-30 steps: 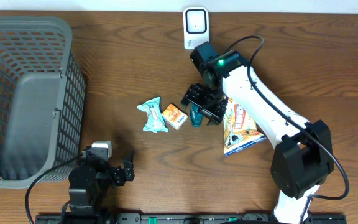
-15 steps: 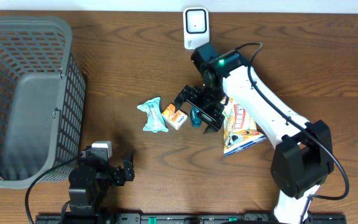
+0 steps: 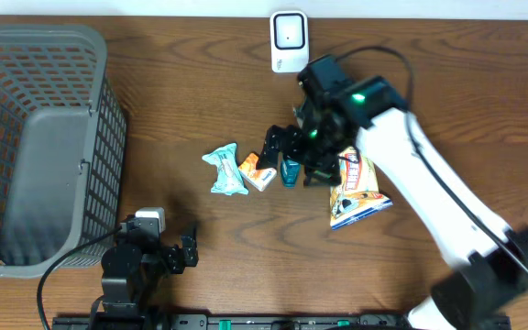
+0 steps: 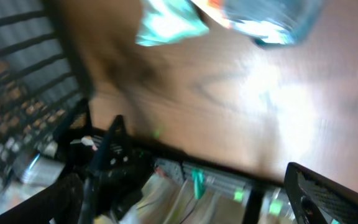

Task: Scan the item barcode
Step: 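Lower the right gripper onto the blue bottle cap, then grasp the blue bottle with the right gripper and lift it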

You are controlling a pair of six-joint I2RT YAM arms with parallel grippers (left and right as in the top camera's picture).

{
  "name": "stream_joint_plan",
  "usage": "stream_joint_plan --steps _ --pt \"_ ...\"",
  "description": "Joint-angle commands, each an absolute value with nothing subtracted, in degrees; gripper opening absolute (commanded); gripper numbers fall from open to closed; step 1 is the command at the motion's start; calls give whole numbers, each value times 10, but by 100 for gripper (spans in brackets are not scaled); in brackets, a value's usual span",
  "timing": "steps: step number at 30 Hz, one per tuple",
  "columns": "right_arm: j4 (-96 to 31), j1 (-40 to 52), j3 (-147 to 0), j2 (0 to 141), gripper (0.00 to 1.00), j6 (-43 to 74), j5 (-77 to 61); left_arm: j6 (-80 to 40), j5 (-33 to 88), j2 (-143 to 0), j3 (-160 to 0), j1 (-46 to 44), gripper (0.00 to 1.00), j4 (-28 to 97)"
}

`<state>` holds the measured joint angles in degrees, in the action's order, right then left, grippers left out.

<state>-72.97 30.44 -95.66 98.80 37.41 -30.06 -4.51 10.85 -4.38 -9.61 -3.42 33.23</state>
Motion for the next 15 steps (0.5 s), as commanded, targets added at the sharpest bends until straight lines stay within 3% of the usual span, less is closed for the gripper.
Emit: stream_joint_plan --steps 1,6,10,15 --pt "-705 300 -967 929 99 143 -268 -50 116 -43 -88 -33 98 334" --pt "-724 301 -967 888 99 -193 -189 -50 116 -43 -88 -33 98 334" --pt "-731 301 -965 901 99 -314 -130 -50 116 -43 -88 -33 98 334" --pt "-722 301 -965 948 99 -353 -124 -50 116 -43 -88 -33 98 334"
